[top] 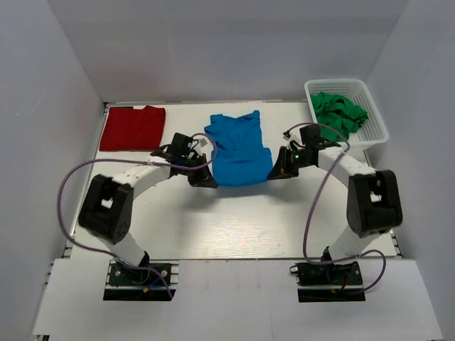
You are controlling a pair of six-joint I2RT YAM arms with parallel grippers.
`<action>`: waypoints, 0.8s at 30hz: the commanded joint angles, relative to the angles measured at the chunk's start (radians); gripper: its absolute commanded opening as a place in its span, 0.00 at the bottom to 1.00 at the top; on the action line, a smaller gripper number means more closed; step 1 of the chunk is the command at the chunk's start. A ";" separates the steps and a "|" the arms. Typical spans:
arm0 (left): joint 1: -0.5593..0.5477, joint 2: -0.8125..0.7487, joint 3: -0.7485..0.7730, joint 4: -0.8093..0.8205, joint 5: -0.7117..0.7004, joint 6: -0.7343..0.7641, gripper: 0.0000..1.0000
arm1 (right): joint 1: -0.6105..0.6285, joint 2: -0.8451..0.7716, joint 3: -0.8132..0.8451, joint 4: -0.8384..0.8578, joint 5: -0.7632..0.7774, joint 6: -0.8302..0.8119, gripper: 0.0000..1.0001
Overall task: Fold and stack the t-shirts
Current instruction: Grab one side of the 2/3 rectangular tshirt with both arms, then fold the long partially folded tshirt into a neat square
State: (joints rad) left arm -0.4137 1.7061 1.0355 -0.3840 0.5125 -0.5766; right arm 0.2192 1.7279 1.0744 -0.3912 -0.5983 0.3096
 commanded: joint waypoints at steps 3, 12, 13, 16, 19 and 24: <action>-0.014 -0.262 -0.006 -0.208 0.107 0.040 0.00 | 0.005 -0.238 0.030 -0.234 -0.153 -0.086 0.00; -0.023 -0.381 0.112 -0.368 0.078 0.043 0.00 | -0.003 -0.381 0.088 -0.330 -0.216 -0.063 0.00; -0.023 -0.381 0.112 -0.368 0.066 0.043 0.00 | 0.003 -0.381 0.099 -0.324 -0.216 -0.063 0.00; -0.002 -0.381 0.112 -0.317 0.066 0.011 0.00 | -0.003 -0.361 0.125 -0.284 -0.218 -0.038 0.00; -0.002 -0.390 0.112 -0.288 -0.003 -0.028 0.00 | -0.003 -0.312 0.131 -0.221 -0.297 -0.011 0.00; 0.007 -0.369 0.142 -0.288 -0.233 -0.089 0.00 | -0.006 -0.222 0.111 -0.015 -0.408 0.083 0.00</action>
State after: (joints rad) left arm -0.4164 1.3575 1.1275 -0.6964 0.4316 -0.6140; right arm 0.2180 1.4631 1.1690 -0.5549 -0.8886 0.3210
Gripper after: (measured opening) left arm 0.020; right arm 0.014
